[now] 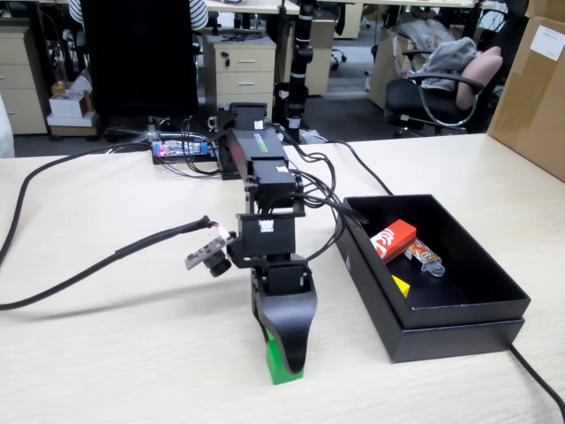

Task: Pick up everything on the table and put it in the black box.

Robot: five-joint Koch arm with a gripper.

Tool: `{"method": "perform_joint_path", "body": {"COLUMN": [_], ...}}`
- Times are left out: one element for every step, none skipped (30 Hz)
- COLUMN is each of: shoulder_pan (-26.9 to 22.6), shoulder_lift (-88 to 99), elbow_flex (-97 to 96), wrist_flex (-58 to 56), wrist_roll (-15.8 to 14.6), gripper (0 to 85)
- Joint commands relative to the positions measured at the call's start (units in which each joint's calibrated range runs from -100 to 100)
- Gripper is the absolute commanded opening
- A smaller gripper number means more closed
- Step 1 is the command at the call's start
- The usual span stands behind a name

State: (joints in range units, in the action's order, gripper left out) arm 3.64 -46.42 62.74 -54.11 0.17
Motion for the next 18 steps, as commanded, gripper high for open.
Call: {"method": "perform_joint_path", "body": {"shoulder_pan": [0.24,0.24,0.24,0.29,0.34,0.34,0.39,0.49,0.54,0.59,0.63,0.63,0.63,0.63,0.63,0.59,0.49,0.44], "shoulder_lift": [1.38,1.38,1.38,1.38,1.38,1.38,1.38,1.61,1.84,2.07,2.76,3.11,3.79,5.17,5.97,7.12,8.5,9.99], "elbow_flex": [3.44,3.35,3.08,3.08,3.08,3.08,2.99,2.72,2.72,2.81,2.81,2.81,2.72,2.99,2.81,2.99,2.99,2.99], "wrist_flex": [2.32,2.32,2.32,2.32,2.32,2.32,2.32,2.32,2.23,2.06,1.63,1.54,1.28,0.16,-0.53,-1.74,-3.21,-4.51], "wrist_roll": [0.93,0.98,0.98,0.98,0.98,0.98,0.98,0.98,0.98,0.98,0.93,0.93,0.88,0.78,0.68,0.44,0.29,0.05], "gripper": [17.4,16.4,14.5,10.2,6.0,3.1,2.3,2.3,2.3,2.3,2.3,2.4,2.3,2.4,2.4,2.4,2.4,2.4]}}
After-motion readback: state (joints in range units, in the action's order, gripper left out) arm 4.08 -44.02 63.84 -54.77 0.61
